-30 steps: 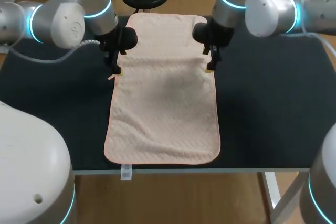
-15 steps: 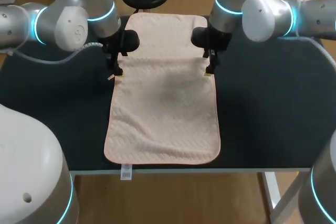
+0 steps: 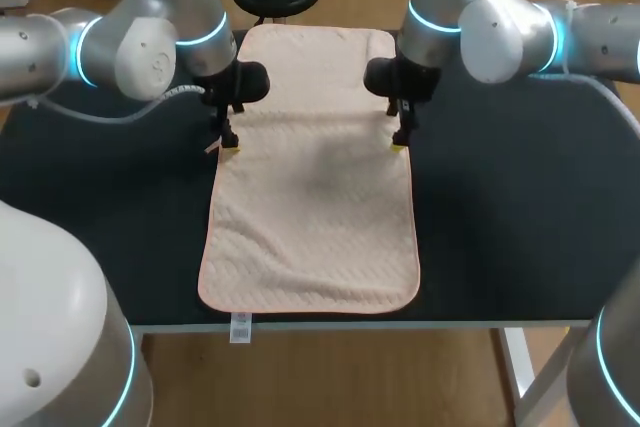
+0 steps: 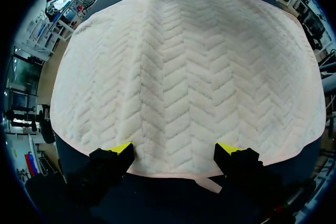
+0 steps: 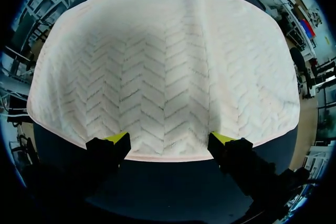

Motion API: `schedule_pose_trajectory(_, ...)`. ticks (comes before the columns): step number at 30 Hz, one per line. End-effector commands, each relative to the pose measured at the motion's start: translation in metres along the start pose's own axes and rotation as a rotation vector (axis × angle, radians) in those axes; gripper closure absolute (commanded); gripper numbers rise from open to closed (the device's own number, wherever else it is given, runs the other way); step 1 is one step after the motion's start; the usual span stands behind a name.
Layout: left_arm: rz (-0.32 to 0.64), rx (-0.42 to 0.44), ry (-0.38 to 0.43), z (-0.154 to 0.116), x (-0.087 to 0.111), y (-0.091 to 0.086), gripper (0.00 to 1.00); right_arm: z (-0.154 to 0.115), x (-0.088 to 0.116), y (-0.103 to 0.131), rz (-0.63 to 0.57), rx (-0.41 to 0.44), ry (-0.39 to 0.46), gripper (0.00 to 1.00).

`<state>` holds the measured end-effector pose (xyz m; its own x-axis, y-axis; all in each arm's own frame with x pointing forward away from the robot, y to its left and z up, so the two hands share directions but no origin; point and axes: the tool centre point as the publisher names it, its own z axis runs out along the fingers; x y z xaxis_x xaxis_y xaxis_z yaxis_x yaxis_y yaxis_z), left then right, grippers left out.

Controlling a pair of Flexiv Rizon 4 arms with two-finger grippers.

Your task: Fold the towel

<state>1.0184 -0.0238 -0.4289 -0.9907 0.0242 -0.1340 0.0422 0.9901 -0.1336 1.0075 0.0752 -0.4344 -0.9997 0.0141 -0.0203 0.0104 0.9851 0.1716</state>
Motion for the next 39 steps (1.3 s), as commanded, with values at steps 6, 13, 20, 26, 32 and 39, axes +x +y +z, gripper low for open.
schedule_pose_trajectory(6, 0.013, -0.01, 0.008, 0.009, 0.004, 0.001, 0.0, 0.003, -0.004, -0.001, 0.003, 0.018, -0.004, 0.0)
schedule_pose_trajectory(13, 0.008, -0.018, 0.013, 0.01, 0.004, 0.003, 0.08, 0.006, -0.007, 0.0, 0.001, 0.023, -0.018, 0.59)
schedule_pose_trajectory(20, 0.002, -0.021, 0.009, 0.01, 0.004, 0.004, 1.0, 0.005, -0.007, -0.005, 0.006, 0.032, -0.027, 1.0)
schedule_pose_trajectory(26, 0.006, -0.015, 0.008, 0.01, 0.005, 0.004, 1.0, 0.006, -0.002, -0.007, 0.005, 0.028, -0.025, 1.0)
schedule_pose_trajectory(32, 0.002, -0.007, -0.002, 0.005, 0.003, 0.004, 1.0, 0.0, 0.0, -0.005, 0.0, 0.013, -0.031, 1.0)
schedule_pose_trajectory(39, -0.019, 0.006, -0.047, -0.013, -0.003, 0.005, 1.0, -0.018, -0.004, -0.006, 0.013, -0.005, -0.066, 1.0)
